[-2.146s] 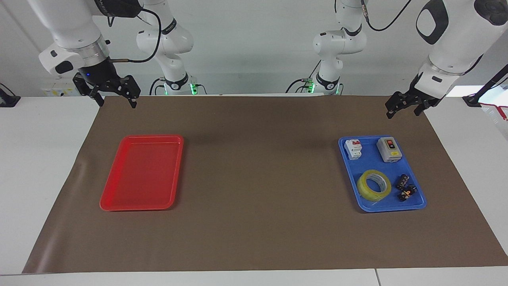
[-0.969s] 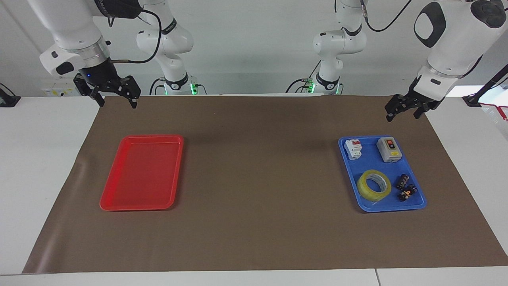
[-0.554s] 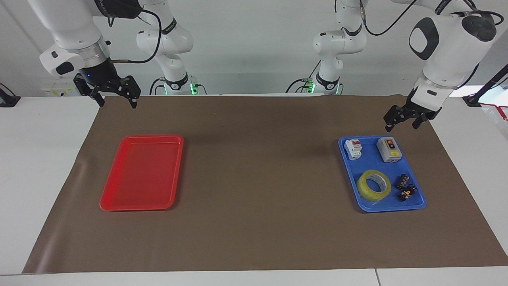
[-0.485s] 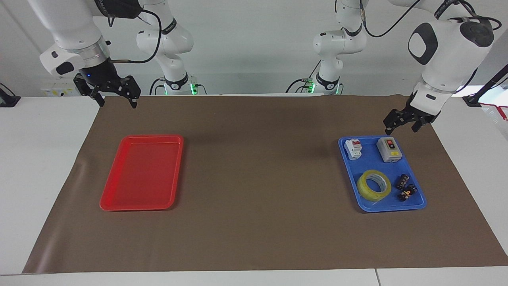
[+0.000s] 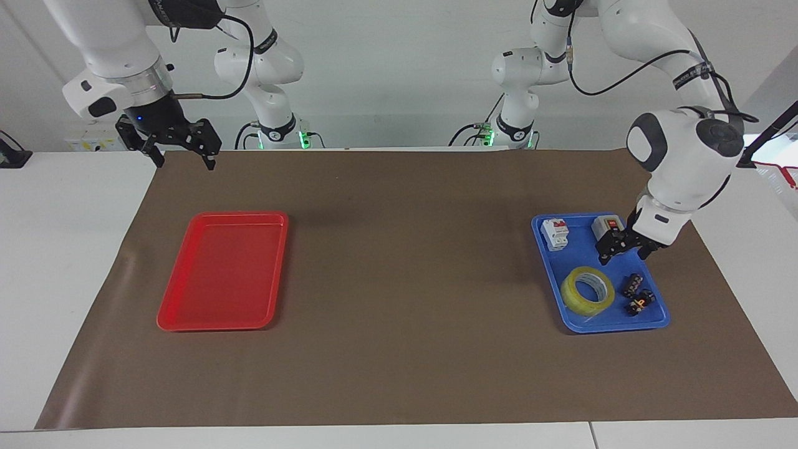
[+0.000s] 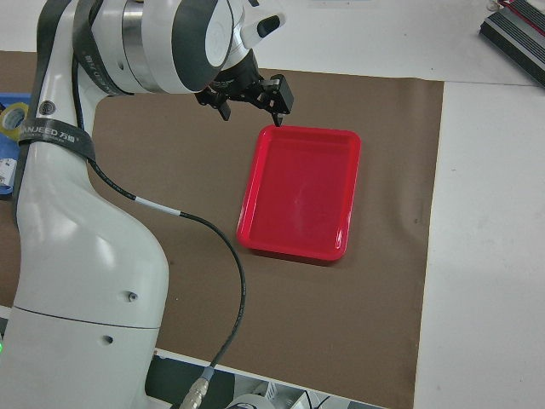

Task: Place and move tape with both arms
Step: 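Reach the left gripper down into the blue tray onto the yellow tape, then grasp the yellow tape with the left gripper and lift it out, then lower the tape onto the table center and open the left gripper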

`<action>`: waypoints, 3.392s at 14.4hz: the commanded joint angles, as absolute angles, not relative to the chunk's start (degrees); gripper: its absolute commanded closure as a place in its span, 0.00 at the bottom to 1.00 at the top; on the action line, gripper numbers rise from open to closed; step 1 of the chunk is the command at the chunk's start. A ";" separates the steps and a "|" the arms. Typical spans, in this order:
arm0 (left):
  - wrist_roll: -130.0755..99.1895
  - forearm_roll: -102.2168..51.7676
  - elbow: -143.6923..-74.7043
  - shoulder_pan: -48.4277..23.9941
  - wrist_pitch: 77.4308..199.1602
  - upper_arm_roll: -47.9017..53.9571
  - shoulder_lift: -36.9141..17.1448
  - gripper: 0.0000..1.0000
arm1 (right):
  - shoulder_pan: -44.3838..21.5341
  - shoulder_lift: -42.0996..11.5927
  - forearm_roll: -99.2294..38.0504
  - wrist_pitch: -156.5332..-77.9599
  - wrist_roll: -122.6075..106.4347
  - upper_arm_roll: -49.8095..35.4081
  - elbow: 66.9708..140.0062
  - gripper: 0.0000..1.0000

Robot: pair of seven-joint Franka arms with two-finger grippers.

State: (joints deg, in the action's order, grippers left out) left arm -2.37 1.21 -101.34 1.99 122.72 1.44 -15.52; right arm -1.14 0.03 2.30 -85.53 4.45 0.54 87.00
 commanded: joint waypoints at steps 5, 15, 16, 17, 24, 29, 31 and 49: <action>-2.46 0.35 -104.06 2.90 133.50 1.49 -21.97 0.00 | -0.79 1.32 1.23 -85.69 3.60 0.53 88.42 0.00; -2.81 0.35 -108.54 2.20 134.56 1.49 -21.09 1.00 | -0.79 1.32 1.23 -85.69 3.52 0.53 88.51 0.00; -2.81 0.35 -108.46 2.37 134.47 1.49 -20.83 1.00 | -0.79 1.32 1.23 -85.69 3.52 0.53 88.51 0.00; -2.64 0.35 -108.37 2.72 134.30 1.49 -20.57 1.00 | -0.79 1.32 1.23 -85.69 3.52 0.53 88.51 0.00; -4.38 0.35 -106.09 2.02 125.79 1.58 -15.74 1.00 | -0.79 1.32 1.23 -85.69 3.52 0.53 88.51 0.00; -16.66 1.40 -105.64 -7.00 121.03 1.58 -12.92 1.00 | -0.79 1.32 1.23 -85.69 3.52 0.53 88.51 0.00; -24.22 1.58 -106.08 -12.02 121.29 1.67 -12.39 1.00 | -0.79 1.32 1.23 -85.69 3.52 0.53 88.51 0.00; -56.87 9.32 -107.93 -38.58 129.20 1.85 -20.83 1.00 | -0.79 1.32 1.23 -85.69 3.43 0.53 88.51 0.00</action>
